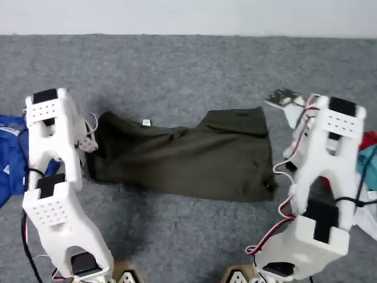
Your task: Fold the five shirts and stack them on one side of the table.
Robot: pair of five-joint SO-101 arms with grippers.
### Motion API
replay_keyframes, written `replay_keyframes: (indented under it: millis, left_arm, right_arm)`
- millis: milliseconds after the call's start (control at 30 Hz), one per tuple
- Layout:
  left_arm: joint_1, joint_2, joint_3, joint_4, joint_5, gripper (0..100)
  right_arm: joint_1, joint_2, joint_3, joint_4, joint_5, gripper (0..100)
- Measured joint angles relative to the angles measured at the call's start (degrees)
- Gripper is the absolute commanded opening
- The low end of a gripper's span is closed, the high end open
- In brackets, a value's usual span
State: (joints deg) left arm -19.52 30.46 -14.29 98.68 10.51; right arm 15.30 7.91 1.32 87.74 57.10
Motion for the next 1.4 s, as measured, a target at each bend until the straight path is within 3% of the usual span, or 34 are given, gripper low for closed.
replay_keyframes:
  millis: [267,367,533,767,1133,1400]
  left_arm:
    - [-3.60,-2.73,-4.04,0.09,0.26,25]
    - [-5.71,-6.51,-2.46,0.09,0.26,25]
    - [-6.42,-13.71,2.81,0.09,0.09,25]
    - [-6.51,-18.81,7.38,0.09,0.09,25]
    - [-6.42,-18.81,7.56,0.09,0.09,25]
    - [-6.42,-18.81,7.56,0.09,0.09,25]
  right_arm:
    - [-7.65,5.19,-5.80,-14.77,-3.69,37.2]
    - [-10.46,12.66,-11.16,-15.30,-5.27,37.2]
    - [-11.52,25.85,-25.76,-14.51,-14.68,37.2]
    - [-15.30,40.70,-46.24,-6.86,-16.79,37.0]
    - [-15.91,54.68,-64.44,-0.35,-16.88,6.8]
    - [-15.47,57.23,-69.89,-0.35,-16.88,0.9]
